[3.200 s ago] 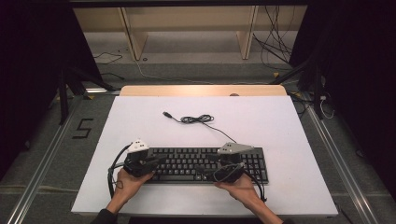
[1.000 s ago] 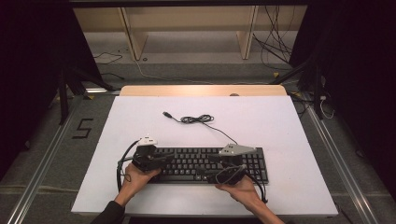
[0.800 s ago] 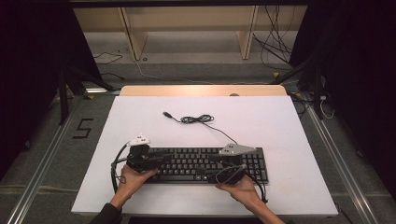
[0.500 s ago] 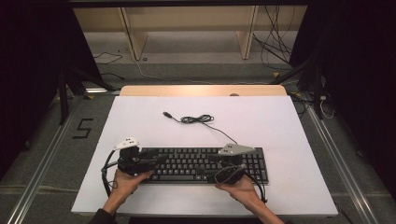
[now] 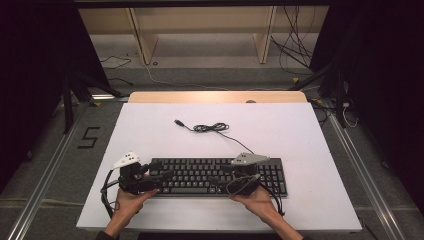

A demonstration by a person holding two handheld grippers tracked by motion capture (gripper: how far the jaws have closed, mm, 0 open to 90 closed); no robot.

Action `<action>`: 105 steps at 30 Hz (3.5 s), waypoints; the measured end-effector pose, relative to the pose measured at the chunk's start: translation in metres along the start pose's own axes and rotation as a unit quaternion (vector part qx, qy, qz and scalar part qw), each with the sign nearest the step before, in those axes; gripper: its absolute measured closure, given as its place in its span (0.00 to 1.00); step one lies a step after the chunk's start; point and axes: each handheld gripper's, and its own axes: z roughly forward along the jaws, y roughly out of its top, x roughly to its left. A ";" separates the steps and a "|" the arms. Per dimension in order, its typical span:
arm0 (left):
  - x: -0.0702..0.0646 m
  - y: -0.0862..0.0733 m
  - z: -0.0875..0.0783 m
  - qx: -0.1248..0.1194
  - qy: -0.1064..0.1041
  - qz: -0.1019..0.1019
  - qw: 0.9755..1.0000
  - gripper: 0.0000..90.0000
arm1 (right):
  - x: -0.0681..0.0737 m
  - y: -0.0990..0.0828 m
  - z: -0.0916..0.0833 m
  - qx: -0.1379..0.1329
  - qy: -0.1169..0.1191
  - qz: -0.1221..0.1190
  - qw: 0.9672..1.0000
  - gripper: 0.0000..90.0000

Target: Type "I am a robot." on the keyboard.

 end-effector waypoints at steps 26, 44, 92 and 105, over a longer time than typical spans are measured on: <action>-0.002 -0.008 -0.009 -0.010 0.002 0.011 1.000 0.30 | -0.004 0.002 0.015 0.040 -0.006 -0.013 0.999 0.89; -0.003 -0.011 -0.010 -0.007 0.004 0.019 1.000 0.30 | -0.004 -0.004 0.030 0.086 -0.005 -0.024 0.996 1.00; -0.004 -0.011 -0.009 -0.007 0.002 0.021 1.000 0.30 | -0.010 -0.004 0.018 0.045 0.000 0.002 0.999 0.86; -0.004 -0.011 -0.009 -0.006 0.001 0.021 1.000 0.29 | -0.015 -0.001 -0.008 -0.004 0.004 0.020 1.000 0.55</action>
